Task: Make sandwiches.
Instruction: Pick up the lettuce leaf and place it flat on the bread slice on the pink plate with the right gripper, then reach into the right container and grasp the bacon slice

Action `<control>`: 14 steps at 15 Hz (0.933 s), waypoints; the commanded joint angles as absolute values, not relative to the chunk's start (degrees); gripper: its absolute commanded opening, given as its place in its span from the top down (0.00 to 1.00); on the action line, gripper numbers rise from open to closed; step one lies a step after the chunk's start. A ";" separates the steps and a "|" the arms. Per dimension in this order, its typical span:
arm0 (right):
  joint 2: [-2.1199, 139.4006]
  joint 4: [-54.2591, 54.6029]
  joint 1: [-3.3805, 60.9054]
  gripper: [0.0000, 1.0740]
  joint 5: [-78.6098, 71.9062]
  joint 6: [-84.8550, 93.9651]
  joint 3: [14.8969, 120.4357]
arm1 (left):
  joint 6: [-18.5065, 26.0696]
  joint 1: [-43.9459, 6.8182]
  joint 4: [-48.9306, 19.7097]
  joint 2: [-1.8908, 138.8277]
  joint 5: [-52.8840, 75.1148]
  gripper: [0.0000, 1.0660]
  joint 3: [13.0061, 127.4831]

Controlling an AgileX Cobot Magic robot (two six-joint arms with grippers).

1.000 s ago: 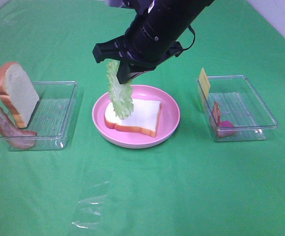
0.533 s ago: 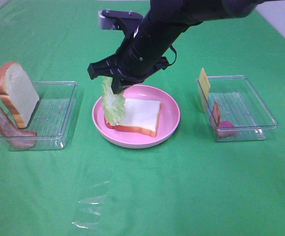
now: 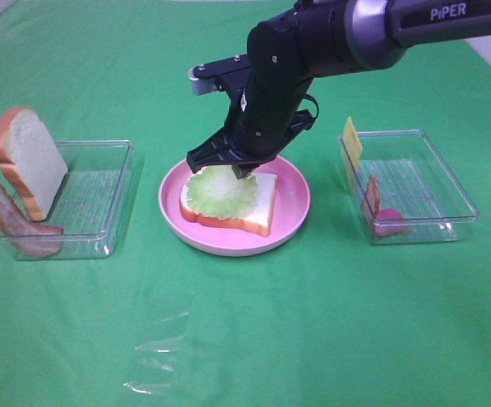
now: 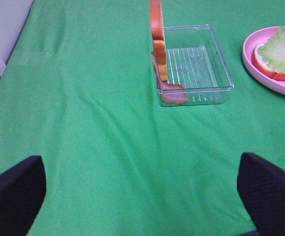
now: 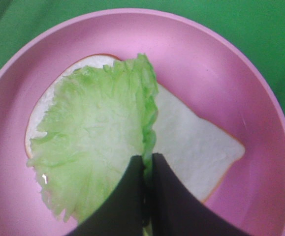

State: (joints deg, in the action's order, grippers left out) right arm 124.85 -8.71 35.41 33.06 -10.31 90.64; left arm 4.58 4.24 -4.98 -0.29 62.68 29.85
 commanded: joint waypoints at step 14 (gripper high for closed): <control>117.46 -12.89 35.29 0.09 40.51 -8.42 92.88 | 4.30 4.07 -5.16 -1.09 61.76 0.08 29.68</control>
State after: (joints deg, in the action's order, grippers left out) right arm 118.26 -12.38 35.41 39.82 -9.22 92.42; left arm 4.58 4.24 -4.98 -0.29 62.68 29.85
